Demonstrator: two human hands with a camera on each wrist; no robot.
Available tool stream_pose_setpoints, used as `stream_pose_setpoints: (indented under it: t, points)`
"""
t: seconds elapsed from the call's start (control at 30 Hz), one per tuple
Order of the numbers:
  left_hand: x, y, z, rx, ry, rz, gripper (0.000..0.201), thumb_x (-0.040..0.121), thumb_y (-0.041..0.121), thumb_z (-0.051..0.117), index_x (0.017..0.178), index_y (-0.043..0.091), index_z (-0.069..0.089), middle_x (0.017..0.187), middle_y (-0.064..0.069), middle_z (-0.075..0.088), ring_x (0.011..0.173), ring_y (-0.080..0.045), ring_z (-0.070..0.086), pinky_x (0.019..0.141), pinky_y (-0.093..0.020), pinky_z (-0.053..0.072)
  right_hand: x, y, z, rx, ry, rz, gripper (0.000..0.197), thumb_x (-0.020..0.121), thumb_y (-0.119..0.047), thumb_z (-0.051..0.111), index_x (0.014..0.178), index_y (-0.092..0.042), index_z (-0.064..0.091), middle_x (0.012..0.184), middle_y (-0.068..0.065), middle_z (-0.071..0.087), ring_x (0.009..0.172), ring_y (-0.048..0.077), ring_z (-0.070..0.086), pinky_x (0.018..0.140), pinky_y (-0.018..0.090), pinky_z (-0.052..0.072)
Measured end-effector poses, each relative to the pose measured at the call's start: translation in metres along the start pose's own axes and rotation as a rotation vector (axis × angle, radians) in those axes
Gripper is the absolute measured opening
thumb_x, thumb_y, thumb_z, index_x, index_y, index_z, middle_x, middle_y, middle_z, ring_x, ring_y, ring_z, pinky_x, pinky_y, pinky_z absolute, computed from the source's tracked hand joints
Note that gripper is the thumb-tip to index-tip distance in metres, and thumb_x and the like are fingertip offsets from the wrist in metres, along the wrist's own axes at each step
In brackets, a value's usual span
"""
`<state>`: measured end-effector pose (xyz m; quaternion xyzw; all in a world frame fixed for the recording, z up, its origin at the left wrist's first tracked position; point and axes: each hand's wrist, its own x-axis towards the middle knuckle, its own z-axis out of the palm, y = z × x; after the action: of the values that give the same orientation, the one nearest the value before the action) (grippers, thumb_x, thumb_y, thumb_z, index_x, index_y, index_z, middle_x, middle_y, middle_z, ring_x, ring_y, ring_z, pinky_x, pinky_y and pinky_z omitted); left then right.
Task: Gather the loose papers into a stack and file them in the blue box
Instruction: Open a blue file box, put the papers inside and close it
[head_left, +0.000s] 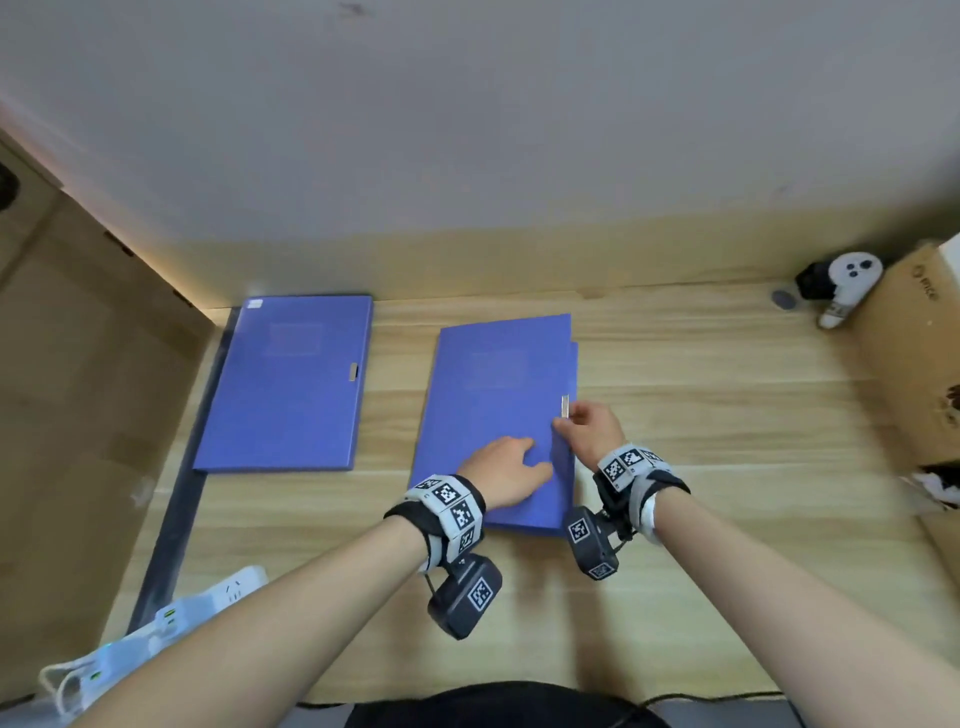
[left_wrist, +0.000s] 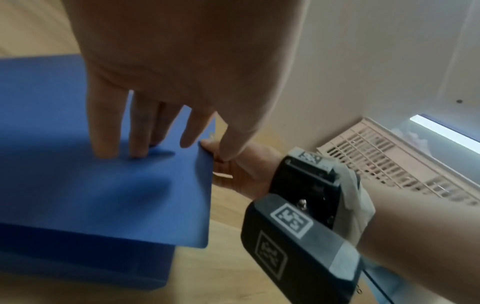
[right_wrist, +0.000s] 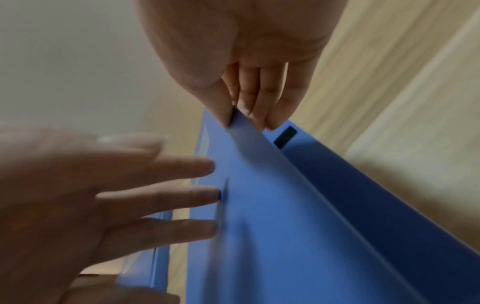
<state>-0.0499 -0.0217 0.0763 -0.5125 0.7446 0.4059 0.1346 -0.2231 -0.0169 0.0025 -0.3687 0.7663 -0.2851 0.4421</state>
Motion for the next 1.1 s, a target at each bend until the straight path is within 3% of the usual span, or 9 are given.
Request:
stream_pose_setpoints:
  t: [0.07, 0.17, 0.27, 0.37, 0.57, 0.67, 0.77, 0.97, 1.1]
  points:
    - [0.008, -0.016, 0.001, -0.077, 0.040, -0.042, 0.059, 0.090, 0.045, 0.046, 0.144, 0.020, 0.042, 0.149, -0.004, 0.045, 0.136, -0.027, 0.043, 0.110, -0.041, 0.036, 0.010, 0.025, 0.002, -0.035, 0.009, 0.123, 0.025, 0.061, -0.039, 0.062, 0.061, -0.014, 0.061, 0.063, 0.009, 0.065, 0.061, 0.023, 0.057, 0.071, 0.049, 0.057]
    - [0.015, -0.047, 0.001, -0.117, 0.158, -0.136, 0.060, 0.091, 0.034, 0.049, 0.147, 0.017, 0.036, 0.152, -0.005, 0.039, 0.139, -0.026, 0.038, 0.112, -0.041, 0.034, 0.001, 0.031, -0.001, -0.089, 0.041, 0.227, 0.027, 0.074, -0.031, 0.070, 0.057, -0.016, 0.055, 0.058, 0.003, 0.060, 0.059, 0.023, 0.056, 0.064, 0.037, 0.053]
    - [0.016, -0.075, 0.000, -0.164, 0.237, -0.232, 0.062, 0.091, 0.026, 0.052, 0.147, 0.009, 0.033, 0.152, -0.011, 0.035, 0.140, -0.030, 0.034, 0.113, -0.039, 0.032, 0.001, 0.036, -0.006, -0.121, 0.053, 0.307, 0.023, 0.076, -0.031, 0.075, 0.065, -0.016, 0.061, 0.064, 0.000, 0.062, 0.062, 0.019, 0.055, 0.057, 0.027, 0.042]
    - [0.020, -0.095, 0.004, -0.228, 0.308, -0.300, 0.057, 0.088, 0.022, 0.055, 0.141, 0.007, 0.038, 0.144, -0.012, 0.040, 0.135, -0.031, 0.036, 0.111, -0.040, 0.033, 0.003, 0.036, -0.009, -0.173, 0.069, 0.352, 0.025, 0.072, -0.034, 0.078, 0.072, -0.015, 0.061, 0.072, -0.001, 0.063, 0.067, 0.020, 0.057, 0.064, 0.028, 0.044]
    - [0.034, -0.109, 0.014, -0.451, 0.285, -0.368, 0.062, 0.083, 0.023, 0.055, 0.143, 0.015, 0.044, 0.137, -0.010, 0.043, 0.128, -0.031, 0.045, 0.109, -0.042, 0.039, 0.002, 0.042, 0.004, -0.184, 0.120, 0.281, 0.031, 0.078, -0.025, 0.075, 0.105, -0.013, 0.064, 0.094, 0.002, 0.064, 0.093, 0.024, 0.062, 0.083, 0.029, 0.045]
    - [0.038, -0.122, 0.017, -0.680, 0.287, -0.389, 0.070, 0.070, 0.032, 0.055, 0.139, 0.023, 0.050, 0.135, -0.001, 0.053, 0.118, -0.026, 0.058, 0.099, -0.044, 0.051, -0.004, 0.037, 0.013, -0.138, 0.126, 0.272, 0.017, 0.080, -0.024, 0.072, 0.092, -0.013, 0.068, 0.090, 0.008, 0.071, 0.089, 0.028, 0.065, 0.079, 0.031, 0.048]
    - [0.048, -0.160, 0.031, -0.897, 0.364, -0.399, 0.080, 0.057, 0.040, 0.053, 0.136, 0.027, 0.053, 0.133, 0.002, 0.063, 0.110, -0.023, 0.066, 0.094, -0.046, 0.056, -0.005, 0.028, 0.027, -0.071, 0.125, 0.228, 0.021, 0.080, -0.026, 0.071, 0.096, -0.012, 0.069, 0.092, 0.005, 0.072, 0.093, 0.028, 0.068, 0.082, 0.034, 0.051]
    - [-0.007, -0.166, -0.024, -1.064, 0.567, -0.351, 0.045, 0.082, 0.002, 0.050, 0.124, 0.016, 0.062, 0.113, 0.002, 0.071, 0.095, -0.019, 0.067, 0.088, -0.037, 0.055, -0.005, -0.021, 0.067, 0.050, 0.103, 0.099, 0.027, 0.080, -0.021, 0.076, 0.096, -0.012, 0.056, 0.092, 0.008, 0.064, 0.080, 0.031, 0.064, 0.079, 0.052, 0.057]
    - [-0.028, -0.208, -0.056, -1.106, 0.682, -0.372, 0.053, 0.083, 0.006, 0.052, 0.135, 0.015, 0.056, 0.126, 0.002, 0.065, 0.108, -0.018, 0.066, 0.094, -0.040, 0.056, 0.001, -0.069, 0.108, 0.086, 0.048, 0.035, 0.024, 0.081, -0.018, 0.075, 0.085, -0.022, 0.052, 0.089, 0.004, 0.062, 0.079, 0.027, 0.061, 0.081, 0.056, 0.056]
